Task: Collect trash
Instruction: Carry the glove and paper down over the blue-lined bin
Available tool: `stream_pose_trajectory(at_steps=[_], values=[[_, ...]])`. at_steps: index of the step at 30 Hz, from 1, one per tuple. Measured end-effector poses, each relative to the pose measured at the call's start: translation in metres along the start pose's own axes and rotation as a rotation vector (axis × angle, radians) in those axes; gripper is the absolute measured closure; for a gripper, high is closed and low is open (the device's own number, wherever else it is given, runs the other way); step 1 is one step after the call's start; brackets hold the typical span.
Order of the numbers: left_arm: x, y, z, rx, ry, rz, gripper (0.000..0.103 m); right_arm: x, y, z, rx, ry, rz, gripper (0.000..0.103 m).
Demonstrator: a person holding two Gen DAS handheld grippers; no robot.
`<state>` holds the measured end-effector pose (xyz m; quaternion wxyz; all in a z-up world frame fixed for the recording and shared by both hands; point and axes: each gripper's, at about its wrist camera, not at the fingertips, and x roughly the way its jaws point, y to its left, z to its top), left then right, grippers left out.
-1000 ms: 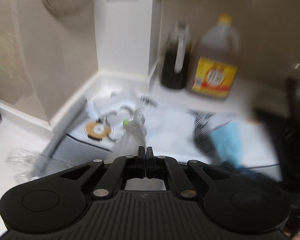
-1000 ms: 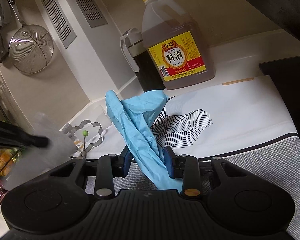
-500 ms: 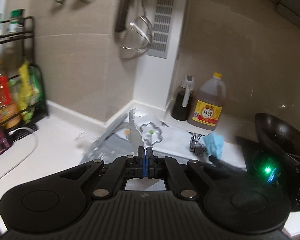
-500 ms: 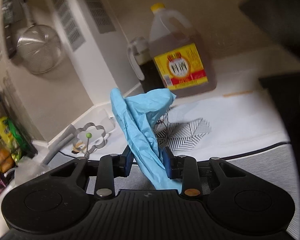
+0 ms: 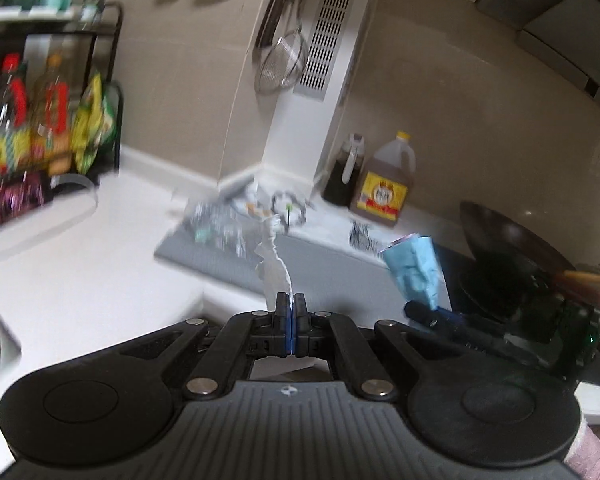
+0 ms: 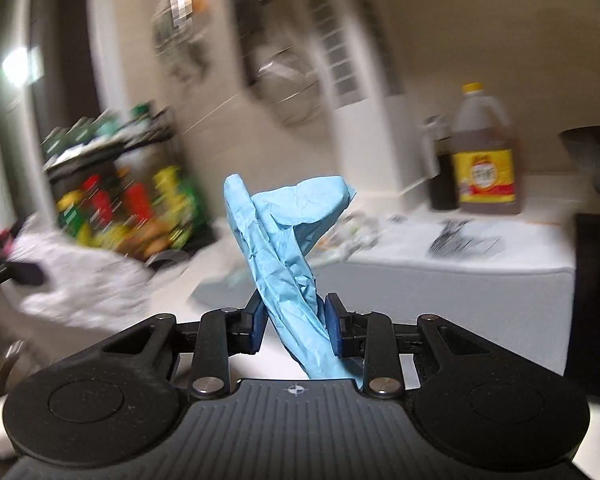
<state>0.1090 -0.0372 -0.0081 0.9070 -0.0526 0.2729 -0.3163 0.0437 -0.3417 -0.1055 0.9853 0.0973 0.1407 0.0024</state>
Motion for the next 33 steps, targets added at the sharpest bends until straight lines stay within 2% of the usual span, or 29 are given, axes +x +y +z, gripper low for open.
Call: stream_pose_trajectory(at_steps=[5,9,11,19,26,33], values=[[-0.014,0.003,-0.049,-0.032,0.033,-0.006,0.103,-0.012,0.039,-0.049,-0.063,0.179,0.07,0.07],[-0.014,0.004,-0.083,-0.06,0.058,0.008,0.103,-0.01,0.055,-0.086,-0.073,0.323,0.073,0.07],[-0.012,0.006,-0.098,-0.078,0.075,0.014,0.103,-0.011,0.062,-0.099,-0.096,0.361,0.066,0.07],[-0.011,0.011,-0.129,-0.088,0.093,0.029,0.103,-0.013,0.071,-0.106,-0.12,0.385,0.037,0.07],[-0.011,0.019,-0.125,-0.101,0.091,0.045,0.103,-0.004,0.074,-0.108,-0.138,0.401,0.042,0.07],[-0.012,0.028,-0.108,-0.089,0.066,0.031,0.103,0.006,0.071,-0.096,-0.155,0.375,0.029,0.07]])
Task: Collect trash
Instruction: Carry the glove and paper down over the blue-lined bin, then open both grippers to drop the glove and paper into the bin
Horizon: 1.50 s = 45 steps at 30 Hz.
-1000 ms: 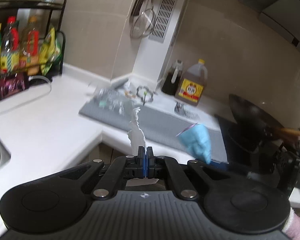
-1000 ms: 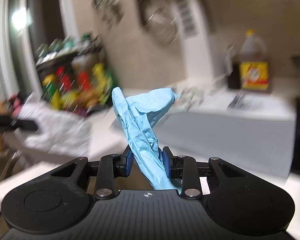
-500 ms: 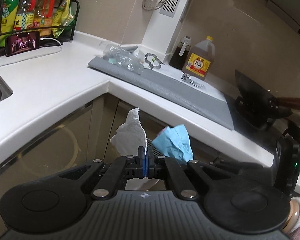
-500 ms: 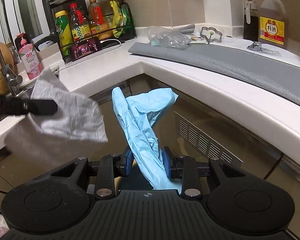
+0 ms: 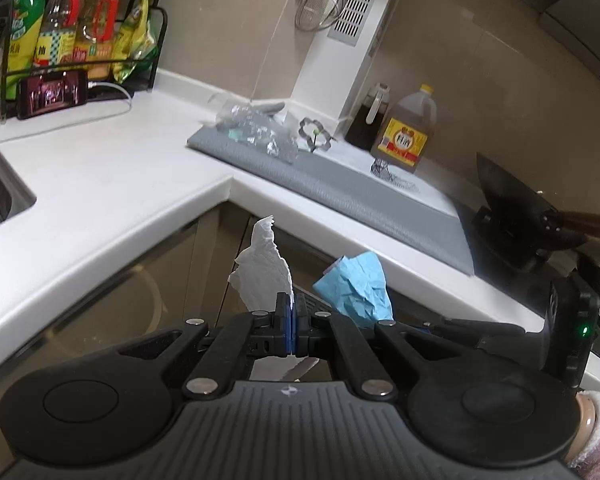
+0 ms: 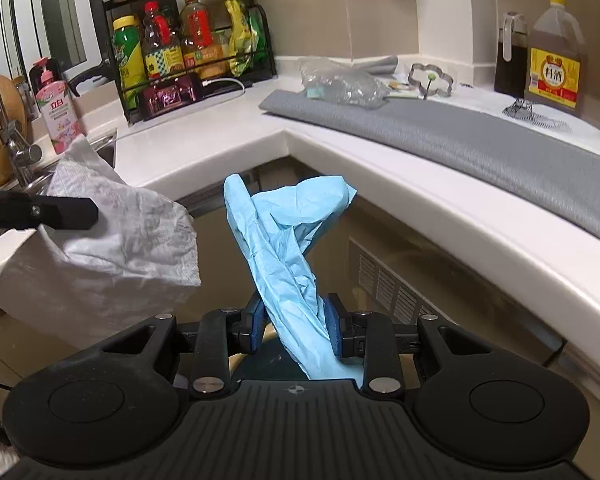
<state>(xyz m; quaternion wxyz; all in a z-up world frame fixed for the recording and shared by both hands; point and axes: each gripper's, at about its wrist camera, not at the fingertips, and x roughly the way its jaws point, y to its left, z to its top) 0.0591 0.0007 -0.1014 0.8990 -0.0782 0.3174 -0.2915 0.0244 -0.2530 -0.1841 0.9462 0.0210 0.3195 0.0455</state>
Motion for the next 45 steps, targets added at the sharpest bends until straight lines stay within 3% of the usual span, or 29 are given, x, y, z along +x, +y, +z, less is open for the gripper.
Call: stream_pose_trajectory(at_steps=[5,11,28,40,43,45], values=[[0.023,0.002,0.001,-0.01,0.048,-0.007,0.103,0.013,-0.008,-0.004,0.024,0.04,-0.005,0.07],[0.063,0.014,-0.013,-0.068,0.161,-0.024,0.103,0.039,-0.018,-0.014,0.075,0.114,0.017,0.07],[0.211,0.08,-0.064,-0.216,0.491,0.03,0.103,0.161,-0.014,-0.049,0.04,0.363,0.011,0.07],[0.256,0.093,-0.084,-0.193,0.577,0.094,0.103,0.228,-0.014,-0.058,0.08,0.495,0.004,0.069],[0.26,0.096,-0.086,-0.199,0.588,0.092,0.103,0.234,-0.017,-0.056,0.11,0.496,0.026,0.063],[0.26,0.097,-0.087,-0.194,0.584,0.094,0.094,0.236,-0.02,-0.053,0.131,0.492,0.033,0.058]])
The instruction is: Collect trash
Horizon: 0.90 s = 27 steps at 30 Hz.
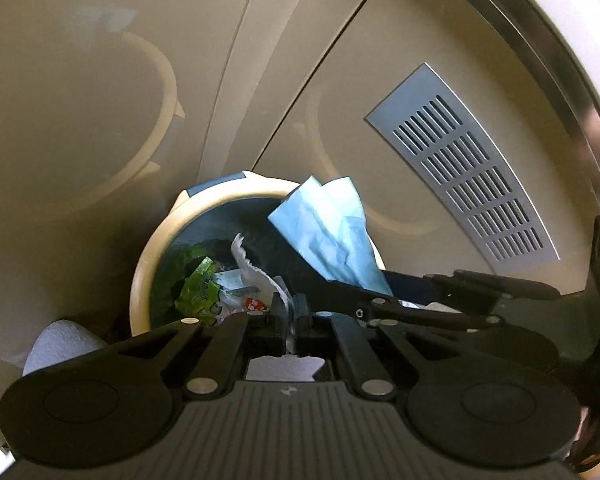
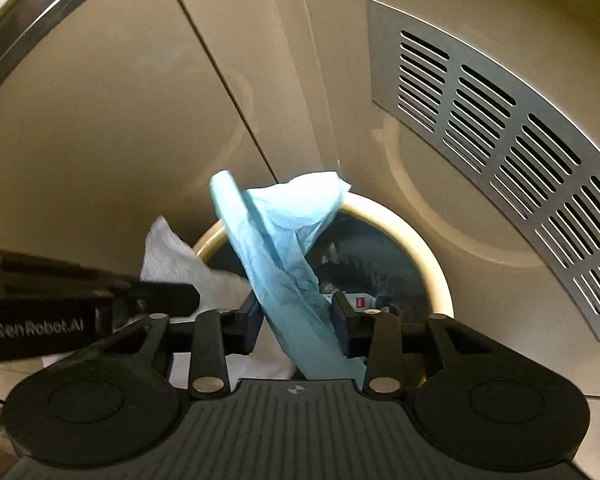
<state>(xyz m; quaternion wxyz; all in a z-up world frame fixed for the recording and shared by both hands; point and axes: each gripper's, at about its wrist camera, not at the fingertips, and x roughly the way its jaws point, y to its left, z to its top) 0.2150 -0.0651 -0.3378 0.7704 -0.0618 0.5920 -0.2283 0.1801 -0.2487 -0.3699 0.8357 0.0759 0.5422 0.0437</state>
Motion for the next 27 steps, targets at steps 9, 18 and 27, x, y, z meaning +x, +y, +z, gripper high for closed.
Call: stream_pose_trajectory(at_steps=[9,18,27], values=[[-0.019,0.016,-0.002,-0.096,-0.061,0.011,0.011,-0.013,-0.013,0.002,0.079,-0.017,-0.014,0.038],[-0.08,-0.001,-0.022,-0.032,-0.164,0.033,0.002,-0.073,-0.021,-0.014,0.079,-0.082,-0.012,0.033],[-0.151,-0.033,-0.066,0.088,-0.345,0.09,0.0,-0.154,0.0,-0.052,-0.029,-0.171,0.01,0.021]])
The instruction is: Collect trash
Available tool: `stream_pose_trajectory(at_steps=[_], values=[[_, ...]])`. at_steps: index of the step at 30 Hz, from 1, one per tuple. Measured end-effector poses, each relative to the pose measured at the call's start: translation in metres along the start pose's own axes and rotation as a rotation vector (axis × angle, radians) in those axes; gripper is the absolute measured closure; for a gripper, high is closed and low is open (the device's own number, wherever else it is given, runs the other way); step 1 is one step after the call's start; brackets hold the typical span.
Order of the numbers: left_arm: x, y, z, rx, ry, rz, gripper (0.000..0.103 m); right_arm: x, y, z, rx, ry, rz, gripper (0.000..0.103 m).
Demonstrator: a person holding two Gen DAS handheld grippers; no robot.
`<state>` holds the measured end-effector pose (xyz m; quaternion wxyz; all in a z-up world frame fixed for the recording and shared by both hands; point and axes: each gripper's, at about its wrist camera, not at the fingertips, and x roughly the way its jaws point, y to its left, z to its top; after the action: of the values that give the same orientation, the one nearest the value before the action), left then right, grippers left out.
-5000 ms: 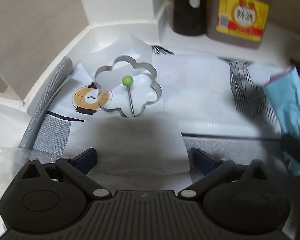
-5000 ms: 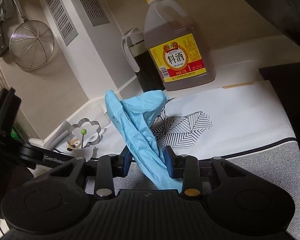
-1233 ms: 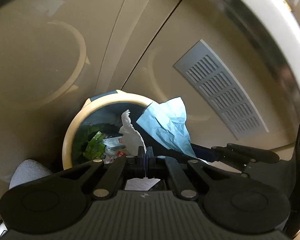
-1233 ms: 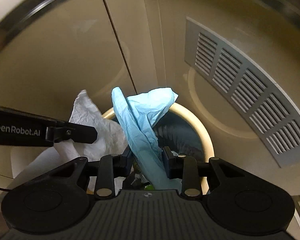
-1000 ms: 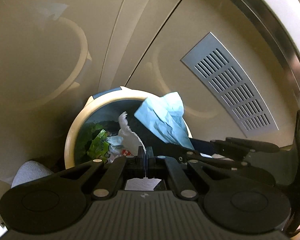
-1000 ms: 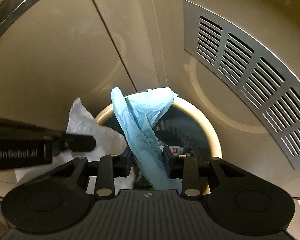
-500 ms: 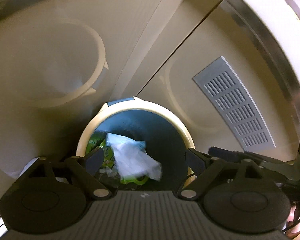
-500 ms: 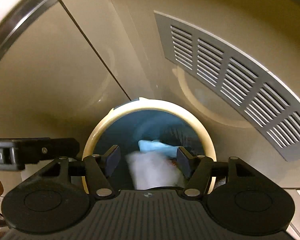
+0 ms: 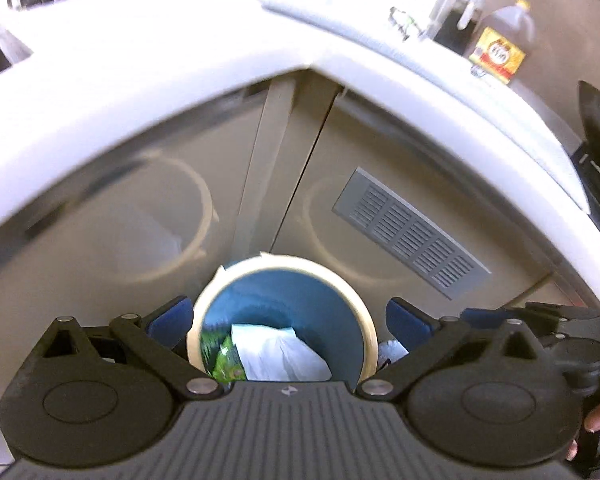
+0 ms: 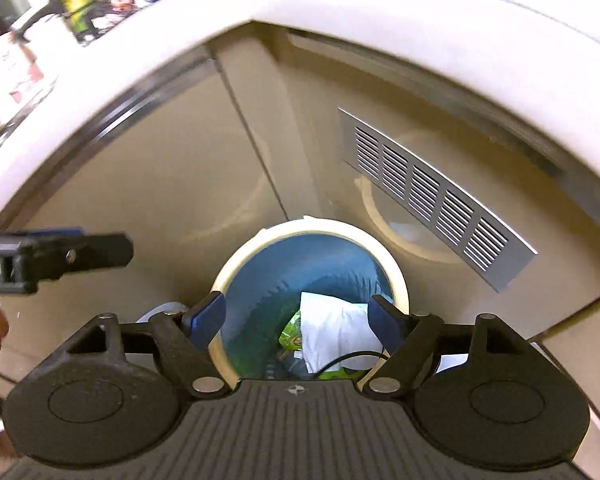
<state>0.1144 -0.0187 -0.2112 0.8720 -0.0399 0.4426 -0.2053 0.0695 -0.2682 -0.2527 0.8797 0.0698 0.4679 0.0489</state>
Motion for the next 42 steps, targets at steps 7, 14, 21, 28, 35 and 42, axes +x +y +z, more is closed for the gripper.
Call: stream_pose_trajectory(at_steps=[7,14,21,28,35,42], values=[[-0.041,-0.021,-0.008,0.105,-0.089,0.013,0.0,-0.039,0.027,-0.017,-0.117,-0.09,-0.045,0.019],[-0.068,-0.035,-0.017,0.185,-0.178,0.048,0.0,-0.067,0.043,-0.025,-0.223,-0.172,-0.114,0.017],[-0.077,-0.042,-0.02,0.222,-0.196,0.065,0.0,-0.073,0.049,-0.027,-0.241,-0.191,-0.127,0.016],[-0.08,-0.042,-0.021,0.235,-0.206,0.072,0.0,-0.075,0.051,-0.028,-0.249,-0.196,-0.128,0.016],[-0.075,-0.038,-0.021,0.228,-0.183,0.074,0.0,-0.071,0.05,-0.03,-0.243,-0.189,-0.125,0.016],[-0.073,-0.037,-0.021,0.221,-0.179,0.078,0.0,-0.067,0.05,-0.029,-0.245,-0.174,-0.12,0.016]])
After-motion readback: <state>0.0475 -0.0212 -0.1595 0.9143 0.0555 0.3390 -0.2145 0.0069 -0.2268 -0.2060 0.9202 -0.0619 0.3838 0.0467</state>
